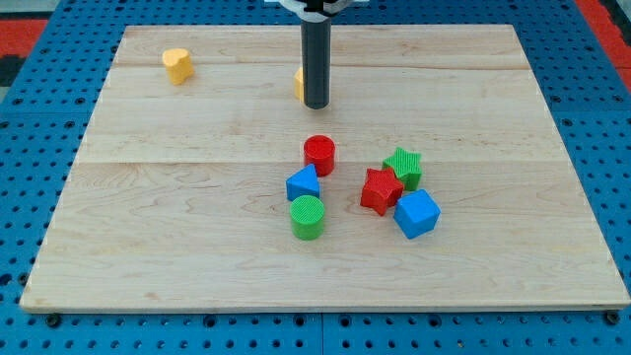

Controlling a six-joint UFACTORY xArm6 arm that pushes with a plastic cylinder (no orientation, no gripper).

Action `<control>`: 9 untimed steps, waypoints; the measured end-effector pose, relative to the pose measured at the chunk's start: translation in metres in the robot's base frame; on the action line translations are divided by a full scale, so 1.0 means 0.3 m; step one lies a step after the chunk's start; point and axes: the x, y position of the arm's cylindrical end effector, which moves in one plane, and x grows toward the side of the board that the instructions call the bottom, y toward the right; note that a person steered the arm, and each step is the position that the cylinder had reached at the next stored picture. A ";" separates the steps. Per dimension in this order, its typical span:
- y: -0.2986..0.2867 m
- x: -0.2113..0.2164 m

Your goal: Move yellow hexagon vertically above red circle

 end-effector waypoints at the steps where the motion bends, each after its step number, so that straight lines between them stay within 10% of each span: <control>1: 0.000 -0.133; 4: -0.090 0.023; 5: -0.093 -0.181; 9: -0.289 -0.251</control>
